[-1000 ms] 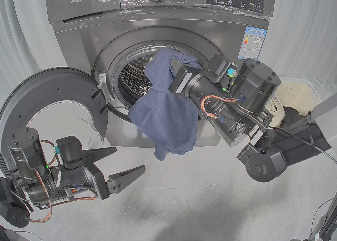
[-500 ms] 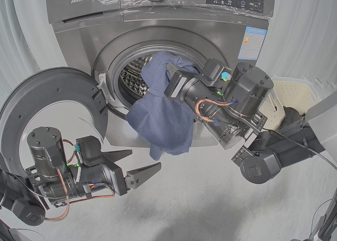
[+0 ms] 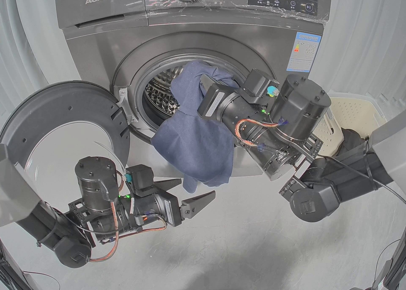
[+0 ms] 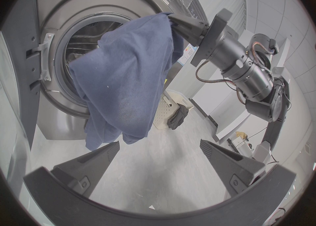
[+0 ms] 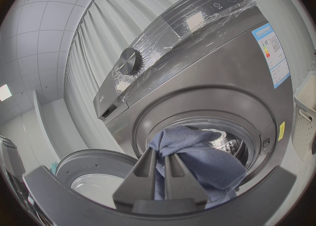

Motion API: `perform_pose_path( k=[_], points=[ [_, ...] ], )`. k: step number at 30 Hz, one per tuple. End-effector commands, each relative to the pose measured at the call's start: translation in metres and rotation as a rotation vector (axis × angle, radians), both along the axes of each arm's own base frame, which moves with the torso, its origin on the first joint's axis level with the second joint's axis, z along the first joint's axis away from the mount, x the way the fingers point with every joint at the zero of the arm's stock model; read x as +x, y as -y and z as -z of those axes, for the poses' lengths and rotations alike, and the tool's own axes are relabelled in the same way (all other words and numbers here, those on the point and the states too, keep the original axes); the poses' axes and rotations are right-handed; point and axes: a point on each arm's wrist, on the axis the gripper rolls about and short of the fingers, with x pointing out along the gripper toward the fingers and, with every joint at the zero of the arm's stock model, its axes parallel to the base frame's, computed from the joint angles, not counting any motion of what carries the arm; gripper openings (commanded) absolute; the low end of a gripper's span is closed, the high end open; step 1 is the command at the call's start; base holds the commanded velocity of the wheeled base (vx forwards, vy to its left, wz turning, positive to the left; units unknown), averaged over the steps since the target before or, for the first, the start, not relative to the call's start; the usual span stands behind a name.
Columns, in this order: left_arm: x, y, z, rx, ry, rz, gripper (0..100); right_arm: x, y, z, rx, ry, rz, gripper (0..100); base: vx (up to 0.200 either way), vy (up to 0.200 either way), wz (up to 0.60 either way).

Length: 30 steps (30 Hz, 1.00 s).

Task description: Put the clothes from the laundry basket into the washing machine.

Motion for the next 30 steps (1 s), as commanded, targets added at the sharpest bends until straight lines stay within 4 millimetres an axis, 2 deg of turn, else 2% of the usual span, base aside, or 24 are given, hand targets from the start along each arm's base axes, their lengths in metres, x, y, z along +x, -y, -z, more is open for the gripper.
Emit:
perform_pose_path(
  k=[1,11,16,20,30],
  points=[
    [0.021,0.011,0.032,0.025,-0.038,-0.016,100,-0.002,0.002,-0.004,0.013,0.012,-0.001,0,0.0,0.0,0.0],
    [0.049,0.024,0.037,-0.033,-0.042,-0.03,100,-0.007,0.002,-0.006,0.014,0.012,-0.01,0,0.0,0.0,0.0],
    [0.054,0.028,0.042,-0.035,-0.04,-0.03,100,-0.01,0.001,-0.006,0.019,0.017,-0.017,0,0.0,0.0,0.0],
    [0.067,0.034,0.046,-0.044,-0.017,-0.044,100,-0.012,-0.001,-0.007,0.023,0.02,-0.023,0,0.0,0.0,0.0],
    [0.074,0.042,0.041,-0.08,0.037,-0.039,100,-0.013,-0.003,-0.006,0.028,0.024,-0.027,0,0.0,0.0,0.0]
  ],
)
